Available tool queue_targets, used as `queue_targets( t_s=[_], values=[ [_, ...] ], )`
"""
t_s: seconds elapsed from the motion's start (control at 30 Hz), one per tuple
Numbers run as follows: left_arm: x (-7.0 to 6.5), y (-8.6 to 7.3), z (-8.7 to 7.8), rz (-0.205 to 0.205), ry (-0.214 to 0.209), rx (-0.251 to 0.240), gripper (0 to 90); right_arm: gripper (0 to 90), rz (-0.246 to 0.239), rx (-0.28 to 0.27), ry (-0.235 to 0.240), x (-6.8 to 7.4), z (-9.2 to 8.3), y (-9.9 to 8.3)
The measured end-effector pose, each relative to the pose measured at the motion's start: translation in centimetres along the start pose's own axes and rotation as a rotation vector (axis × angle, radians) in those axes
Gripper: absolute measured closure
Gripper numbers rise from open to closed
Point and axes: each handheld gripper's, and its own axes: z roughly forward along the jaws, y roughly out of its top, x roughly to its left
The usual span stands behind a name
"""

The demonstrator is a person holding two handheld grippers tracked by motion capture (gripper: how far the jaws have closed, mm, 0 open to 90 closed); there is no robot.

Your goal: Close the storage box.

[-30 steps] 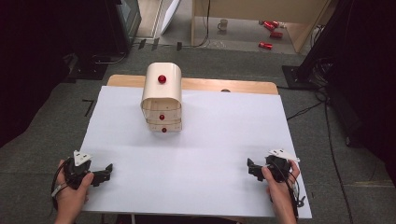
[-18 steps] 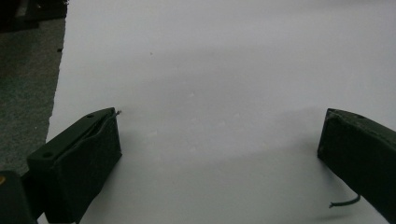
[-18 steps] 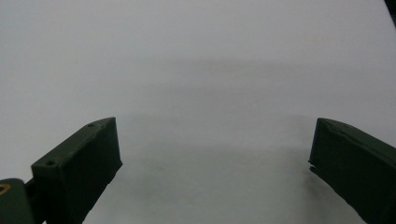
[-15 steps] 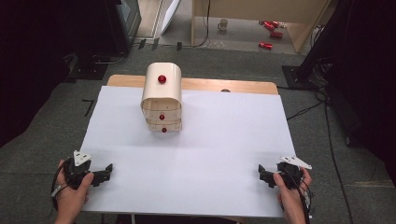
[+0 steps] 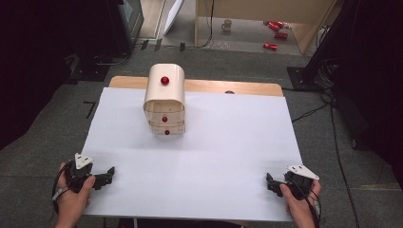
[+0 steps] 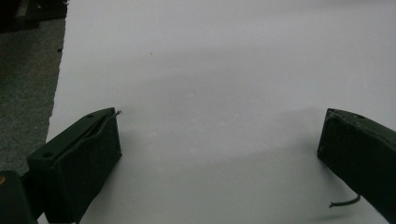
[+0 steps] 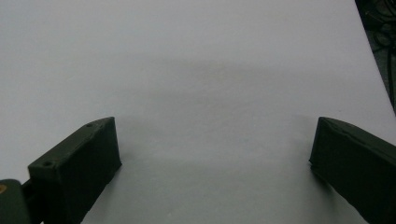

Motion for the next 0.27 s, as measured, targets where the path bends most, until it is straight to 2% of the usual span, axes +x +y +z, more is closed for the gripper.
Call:
queue_targets(
  t_s=[0.27],
  values=[
    [0.00, 0.01, 0.01, -0.001, 0.000, 0.000, 0.0, 0.6, 0.002, -0.004, -0.002, 0.03, 0.03, -0.03]
  ],
)
